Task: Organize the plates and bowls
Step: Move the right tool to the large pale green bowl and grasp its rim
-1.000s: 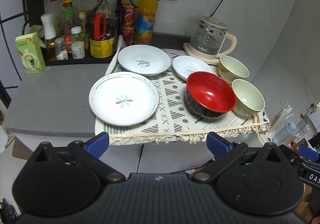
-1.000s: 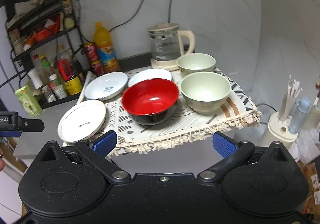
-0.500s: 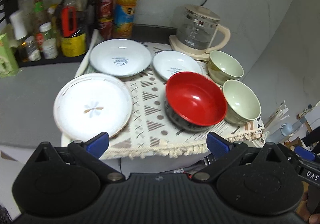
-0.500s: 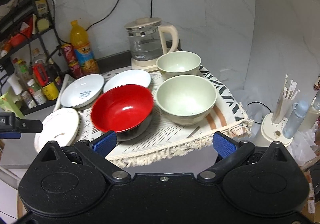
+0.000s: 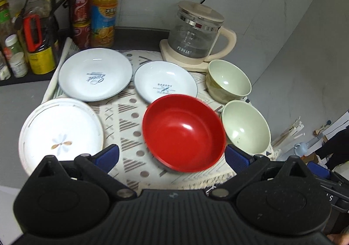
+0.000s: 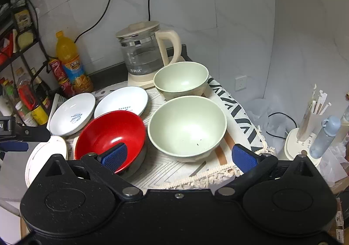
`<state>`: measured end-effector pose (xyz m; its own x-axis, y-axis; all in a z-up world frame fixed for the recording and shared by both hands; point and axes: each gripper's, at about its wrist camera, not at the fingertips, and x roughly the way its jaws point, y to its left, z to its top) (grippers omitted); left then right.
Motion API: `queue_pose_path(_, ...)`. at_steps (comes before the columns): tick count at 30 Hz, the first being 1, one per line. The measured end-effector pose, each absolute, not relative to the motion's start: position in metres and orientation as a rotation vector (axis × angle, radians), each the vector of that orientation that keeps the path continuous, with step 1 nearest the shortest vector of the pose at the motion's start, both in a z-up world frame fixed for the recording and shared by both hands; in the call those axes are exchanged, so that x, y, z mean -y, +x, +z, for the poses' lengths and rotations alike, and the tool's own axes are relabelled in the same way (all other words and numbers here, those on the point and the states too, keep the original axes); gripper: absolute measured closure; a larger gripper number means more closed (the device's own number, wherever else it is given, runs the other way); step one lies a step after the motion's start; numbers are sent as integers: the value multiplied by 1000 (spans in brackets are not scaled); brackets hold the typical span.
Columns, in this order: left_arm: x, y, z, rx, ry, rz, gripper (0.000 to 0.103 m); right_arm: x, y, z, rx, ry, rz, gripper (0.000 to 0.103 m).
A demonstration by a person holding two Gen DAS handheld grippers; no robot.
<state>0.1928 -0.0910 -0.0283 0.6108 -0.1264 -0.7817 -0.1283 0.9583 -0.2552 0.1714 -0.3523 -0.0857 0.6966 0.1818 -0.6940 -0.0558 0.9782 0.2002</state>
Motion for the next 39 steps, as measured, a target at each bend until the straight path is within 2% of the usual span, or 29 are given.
queue_pose_path(12,117,260,-31,-946,-264,-44,3,376,229,-105,-850,203,65,1)
queue_pose_path(16,127,286,-39,-963,-264,-73,3,384,247,-119,-909,210,34,11)
queue_pose_path(26,164,340,-68,-1037,-229,-177,11,399,280,-152,-1016,252,2,12)
queue_pose_path(31,179,359,-85,-1077,-218,-227,26,402,291,-168,-1062,284,31,23)
queue_pose_path(33,182,367,-92,-1099,-225,-242,36,403,294,-175,-1077,300,45,26)
queue_pose_path(35,185,375,-100,-1124,-229,-252,38,403,296,-180,-1096,310,53,35)
queue_pose_path(37,189,380,-105,-1129,-211,-262,40,404,298,-185,-1112,326,59,39)
queue_pose_path(39,192,387,-111,-1147,-209,-259,47,404,300,-192,-1125,338,60,43)
